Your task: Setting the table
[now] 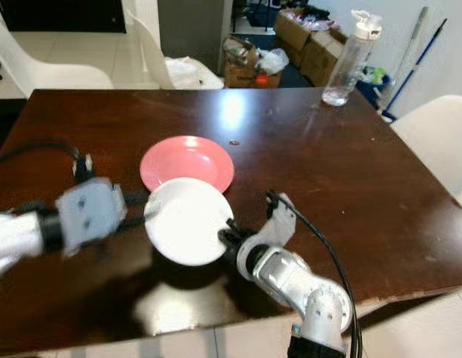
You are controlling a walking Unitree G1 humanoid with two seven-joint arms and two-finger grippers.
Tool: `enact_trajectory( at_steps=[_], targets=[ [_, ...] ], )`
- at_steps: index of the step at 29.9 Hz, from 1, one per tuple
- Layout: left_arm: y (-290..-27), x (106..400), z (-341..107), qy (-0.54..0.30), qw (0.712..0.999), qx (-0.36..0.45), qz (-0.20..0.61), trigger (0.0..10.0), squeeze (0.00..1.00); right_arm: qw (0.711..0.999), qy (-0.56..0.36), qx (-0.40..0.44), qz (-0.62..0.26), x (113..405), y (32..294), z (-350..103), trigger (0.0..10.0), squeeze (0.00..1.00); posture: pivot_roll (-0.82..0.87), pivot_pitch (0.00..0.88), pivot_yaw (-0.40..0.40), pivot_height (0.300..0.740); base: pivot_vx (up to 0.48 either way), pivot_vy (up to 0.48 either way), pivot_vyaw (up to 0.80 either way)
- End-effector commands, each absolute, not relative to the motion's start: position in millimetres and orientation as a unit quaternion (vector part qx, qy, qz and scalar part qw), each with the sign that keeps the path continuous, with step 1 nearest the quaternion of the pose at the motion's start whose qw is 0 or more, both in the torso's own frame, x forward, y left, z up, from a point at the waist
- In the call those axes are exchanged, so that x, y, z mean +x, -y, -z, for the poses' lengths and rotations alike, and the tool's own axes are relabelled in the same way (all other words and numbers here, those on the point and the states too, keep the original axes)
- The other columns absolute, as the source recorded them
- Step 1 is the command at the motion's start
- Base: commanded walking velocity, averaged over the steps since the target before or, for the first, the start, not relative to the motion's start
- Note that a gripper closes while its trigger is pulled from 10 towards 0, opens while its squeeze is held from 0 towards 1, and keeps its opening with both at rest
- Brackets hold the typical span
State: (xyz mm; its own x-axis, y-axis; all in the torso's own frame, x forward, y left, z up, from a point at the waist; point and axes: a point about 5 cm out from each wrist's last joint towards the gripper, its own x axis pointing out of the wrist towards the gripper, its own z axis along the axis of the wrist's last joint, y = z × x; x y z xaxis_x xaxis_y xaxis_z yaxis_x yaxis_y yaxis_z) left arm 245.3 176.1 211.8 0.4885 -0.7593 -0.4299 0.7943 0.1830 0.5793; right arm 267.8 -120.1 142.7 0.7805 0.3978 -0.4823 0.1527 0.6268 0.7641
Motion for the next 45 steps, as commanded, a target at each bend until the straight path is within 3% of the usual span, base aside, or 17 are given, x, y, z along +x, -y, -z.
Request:
enact_trajectory(
  at_steps=[1,7,20,21,22,29,30,31,32,36,37,39,45],
  targets=[
    [-186.4,243.1,-215.8,-0.038,0.761,0.388,0.518,10.0,0.0,0.832,-0.34,0.433,-0.075,262.1,114.3,-136.8,10.0,0.0,0.01,0.051,0.032,0.74,0.0,0.0,0.0],
    [-211.2,248.3,-226.4,-0.062,0.768,0.387,0.507,10.0,0.0,0.823,-0.367,0.433,-0.04,251.7,119.0,-123.8,10.0,0.0,0.01,0.058,0.04,0.74,0.0,0.0,0.0],
    [-205.9,245.4,-218.4,-0.059,0.757,0.38,0.529,10.0,0.0,0.818,-0.379,0.433,0.01,246.2,126.0,-120.8,10.0,0.0,0.0,0.073,0.038,0.74,0.0,0.0,0.0],
    [-205.8,245.3,-218.0,-0.058,0.757,0.379,0.53,10.0,0.0,0.817,-0.38,0.433,0.011,245.5,125.8,-120.6,10.0,0.37,0.0,0.075,0.038,0.74,0.0,0.0,0.0],
    [-205.9,245.4,-217.7,-0.057,0.757,0.378,0.53,10.0,0.0,0.817,-0.38,0.432,0.013,245.1,125.8,-120.7,10.0,1.0,0.0,0.075,0.038,0.74,0.0,0.0,0.0],
    [-204.2,246.4,-214.3,-0.055,0.756,0.375,0.533,10.0,0.0,0.834,-0.352,0.425,0.017,248.6,129.8,-132.1,10.0,1.0,0.0,0.077,0.039,0.74,0.0,0.0,0.0],
    [-203.7,246.6,-213.4,-0.054,0.756,0.374,0.534,10.0,0.0,0.847,-0.337,0.411,0.02,249.5,133.0,-138.5,10.0,0.42,0.0,0.077,0.039,0.74,0.0,0.0,0.0],
    [-203.7,246.6,-213.4,-0.054,0.756,0.374,0.534,10.0,0.0,0.847,-0.337,0.411,0.02,249.5,133.0,-138.5,10.0,0.42,0.0,0.077,0.039,0.74,0.0,0.0,0.0],
    [-203.2,246.7,-212.8,-0.053,0.756,0.374,0.534,10.0,0.0,0.851,-0.331,0.407,0.026,249.4,134.7,-141.3,10.0,0.0,0.0,0.077,0.039,0.74,0.0,0.0,0.0],
    [-199.0,246.8,-210.0,-0.049,0.756,0.367,0.539,10.0,0.0,0.923,-0.262,0.267,0.091,248.2,157.3,-165.2,10.0,0.0,-0.01,0.08,0.035,0.74,0.0,0.0,0.0],
    [-199.0,246.8,-210.0,-0.049,0.756,0.367,0.539,10.0,0.0,0.923,-0.262,0.267,0.091,248.2,157.3,-165.2,10.0,0.0,-0.01,0.08,0.035,0.74,0.0,0.0,0.0],
    [-196.7,247.3,-208.9,-0.047,0.758,0.361,0.542,10.0,0.0,0.961,-0.195,0.152,0.126,245.3,169.1,-188.0,10.0,0.0,-0.02,0.081,0.037,0.74,0.0,0.0,0.0],
    [-186.7,251.4,-206.4,-0.032,0.764,0.348,0.542,10.0,0.0,0.987,-0.085,-0.005,0.134,252.7,181.3,-224.0,10.0,0.0,-0.03,0.078,0.044,0.74,0.0,0.0,0.0]
  ],
)
